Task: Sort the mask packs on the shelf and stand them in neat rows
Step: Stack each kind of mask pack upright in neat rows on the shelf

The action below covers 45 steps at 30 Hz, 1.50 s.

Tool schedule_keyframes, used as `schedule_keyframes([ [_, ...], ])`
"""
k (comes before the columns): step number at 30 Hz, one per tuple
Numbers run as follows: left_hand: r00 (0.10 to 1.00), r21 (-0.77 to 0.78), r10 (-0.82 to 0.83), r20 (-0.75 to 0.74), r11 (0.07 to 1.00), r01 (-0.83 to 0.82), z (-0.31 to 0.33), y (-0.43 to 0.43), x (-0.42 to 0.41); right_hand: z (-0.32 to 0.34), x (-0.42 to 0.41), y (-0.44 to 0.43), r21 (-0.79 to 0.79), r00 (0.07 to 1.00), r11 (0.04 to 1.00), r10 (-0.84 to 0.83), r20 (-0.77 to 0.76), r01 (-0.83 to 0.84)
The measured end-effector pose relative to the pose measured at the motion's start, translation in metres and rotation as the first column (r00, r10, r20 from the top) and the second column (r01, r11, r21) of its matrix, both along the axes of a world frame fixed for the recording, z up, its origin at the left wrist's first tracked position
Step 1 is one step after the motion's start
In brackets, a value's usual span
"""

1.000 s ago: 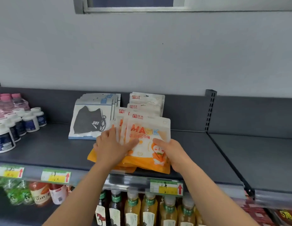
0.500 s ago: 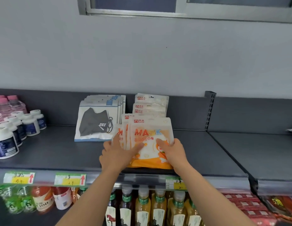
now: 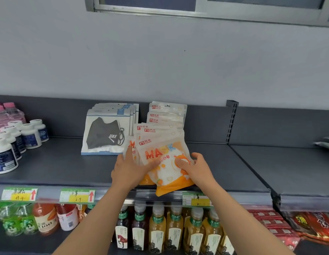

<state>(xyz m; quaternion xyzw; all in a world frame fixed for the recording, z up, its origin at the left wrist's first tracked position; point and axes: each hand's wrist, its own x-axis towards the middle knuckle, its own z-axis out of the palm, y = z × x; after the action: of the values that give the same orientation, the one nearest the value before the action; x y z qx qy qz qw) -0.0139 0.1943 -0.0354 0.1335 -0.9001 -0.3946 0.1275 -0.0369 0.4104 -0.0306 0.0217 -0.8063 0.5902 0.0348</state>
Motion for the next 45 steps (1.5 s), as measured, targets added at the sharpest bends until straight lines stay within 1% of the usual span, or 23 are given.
schedule_keyframes([
  [2, 1.0, 0.007, -0.002, -0.004, 1.0, 0.002, -0.002, 0.0, -0.001, 0.0, 0.001, 0.0, 0.006, 1.0, 1.0, 0.004, 0.005, -0.004],
  [5, 1.0, -0.013, -0.019, 0.004, 1.0, 0.019, -0.005, 0.0, -0.004, -0.001, 0.0, 0.0, 0.057, 1.0, 0.998, 0.016, 0.006, -0.017],
  [7, 1.0, -0.025, -0.001, 0.003, 1.0, 0.001, -0.005, 0.003, -0.007, 0.0, -0.001, -0.001, 0.068, 1.0, 0.998, 0.006, 0.016, -0.007],
  [10, 0.999, -0.102, 0.049, 0.006, 0.994, -0.048, 0.001, 0.013, -0.013, 0.001, -0.003, -0.005, 0.046, 0.999, 0.998, -0.041, 0.017, 0.04],
  [12, 0.999, -0.126, 0.009, 0.052, 0.992, -0.003, 0.004, 0.016, -0.017, 0.001, -0.004, -0.007, 0.04, 0.997, 0.996, -0.083, 0.008, 0.083],
  [14, 0.99, -0.129, -0.078, 0.117, 0.987, 0.093, 0.003, 0.012, -0.018, 0.001, -0.005, -0.008, 0.052, 0.993, 0.991, -0.121, 0.003, 0.12],
  [16, 0.979, -0.16, -0.13, 0.159, 0.975, 0.155, 0.001, 0.008, -0.015, 0.001, -0.005, -0.008, 0.088, 0.992, 0.988, -0.124, -0.009, 0.125],
  [21, 0.976, -0.192, -0.147, 0.163, 0.965, 0.177, 0.001, 0.004, -0.011, -0.001, -0.004, -0.003, 0.165, 0.997, 0.985, -0.066, 0.031, 0.06],
  [23, 0.973, -0.194, -0.152, 0.174, 0.963, 0.186, 0.002, 0.002, -0.009, -0.001, -0.003, 0.0, 0.18, 0.998, 0.983, -0.038, 0.052, 0.028],
  [27, 0.979, -0.145, -0.135, 0.154, 0.977, 0.158, 0.004, -0.003, -0.003, 0.006, 0.003, 0.004, 0.097, 0.996, 0.995, -0.038, 0.085, 0.03],
  [29, 0.983, -0.119, -0.127, 0.135, 0.982, 0.143, 0.005, -0.005, -0.002, 0.007, 0.005, 0.005, 0.098, 0.995, 0.994, -0.057, 0.079, 0.05],
  [31, 0.987, -0.089, -0.124, 0.106, 0.987, 0.134, 0.005, -0.007, -0.002, 0.007, 0.005, 0.006, 0.107, 0.995, 0.992, -0.071, 0.072, 0.063],
  [33, 0.992, -0.074, -0.12, 0.046, 0.99, 0.124, 0.007, -0.007, -0.001, 0.008, 0.006, 0.006, 0.095, 0.996, 0.994, -0.067, 0.058, 0.061],
  [36, 0.985, -0.062, -0.111, -0.13, 0.993, 0.104, 0.014, -0.001, 0.0, 0.01, 0.007, 0.008, 0.098, 0.998, 0.993, -0.069, 0.007, 0.068],
  [38, 0.948, -0.045, -0.12, -0.295, 0.993, 0.112, 0.023, 0.006, 0.001, 0.012, 0.007, 0.01, 0.124, 0.994, 0.988, -0.083, -0.064, 0.091],
  [40, 0.9, -0.036, -0.156, -0.408, 0.987, 0.155, 0.034, 0.019, 0.001, 0.016, 0.008, 0.014, 0.132, 0.986, 0.984, -0.1, -0.136, 0.118],
  [45, 0.834, -0.04, -0.23, -0.501, 0.969, 0.244, 0.05, 0.059, -0.003, 0.028, 0.01, 0.034, 0.141, 0.964, 0.977, -0.122, -0.237, 0.158],
])
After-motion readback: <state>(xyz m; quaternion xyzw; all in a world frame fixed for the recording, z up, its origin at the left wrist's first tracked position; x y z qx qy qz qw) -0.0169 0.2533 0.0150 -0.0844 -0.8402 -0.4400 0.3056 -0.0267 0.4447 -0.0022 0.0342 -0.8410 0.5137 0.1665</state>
